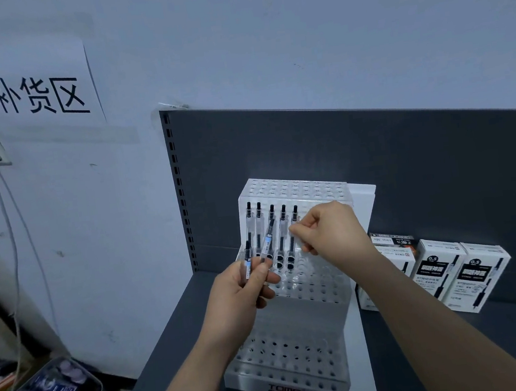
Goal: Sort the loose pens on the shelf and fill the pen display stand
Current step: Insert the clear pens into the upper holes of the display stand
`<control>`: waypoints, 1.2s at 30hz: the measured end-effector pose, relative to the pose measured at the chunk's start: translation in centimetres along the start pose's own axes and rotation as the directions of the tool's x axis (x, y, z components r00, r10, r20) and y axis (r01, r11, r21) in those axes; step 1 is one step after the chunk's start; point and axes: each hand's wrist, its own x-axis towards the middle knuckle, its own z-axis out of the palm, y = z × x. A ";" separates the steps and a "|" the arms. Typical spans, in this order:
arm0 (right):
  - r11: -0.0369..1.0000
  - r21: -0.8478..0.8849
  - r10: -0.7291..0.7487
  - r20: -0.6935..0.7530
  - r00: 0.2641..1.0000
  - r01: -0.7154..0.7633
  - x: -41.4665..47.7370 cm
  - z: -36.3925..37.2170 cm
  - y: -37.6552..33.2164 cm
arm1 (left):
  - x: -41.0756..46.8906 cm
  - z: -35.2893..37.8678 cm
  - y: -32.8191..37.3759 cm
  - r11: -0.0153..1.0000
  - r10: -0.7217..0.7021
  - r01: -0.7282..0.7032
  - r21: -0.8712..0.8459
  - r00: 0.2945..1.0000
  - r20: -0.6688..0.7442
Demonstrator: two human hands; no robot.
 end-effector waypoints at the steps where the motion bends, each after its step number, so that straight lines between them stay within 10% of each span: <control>1: 1.000 0.015 0.017 -0.005 1.000 -0.017 -0.4 -0.2 0.0 | 0.0 0.1 0.0 1.000 0.006 -0.006 0.015 1.000 0.001; 11: 0.861 0.479 0.023 0.293 0.956 -0.168 -3.1 -1.5 -0.6 | -0.3 1.7 0.3 0.994 0.022 -0.036 0.104 0.990 0.137; 18: 0.769 0.633 0.177 -0.075 0.981 -0.090 -2.1 -4.0 0.6 | 0.0 0.9 0.3 0.992 0.095 -0.086 0.096 0.990 -0.100; 22: 0.845 0.535 0.153 -0.202 0.967 -0.022 -1.5 -4.0 0.3 | 0.3 0.2 -0.2 0.972 0.088 -0.053 0.231 0.986 -0.140; 29: 0.946 0.321 0.041 -0.257 0.966 0.045 -0.5 -4.6 -0.7 | 0.1 0.6 0.3 0.998 0.005 -0.009 -0.062 0.997 -0.074; 36: 0.994 0.112 -0.011 -0.093 0.996 0.022 -0.3 -2.1 0.2 | -0.2 0.6 0.3 0.995 0.096 -0.096 0.019 0.995 -0.028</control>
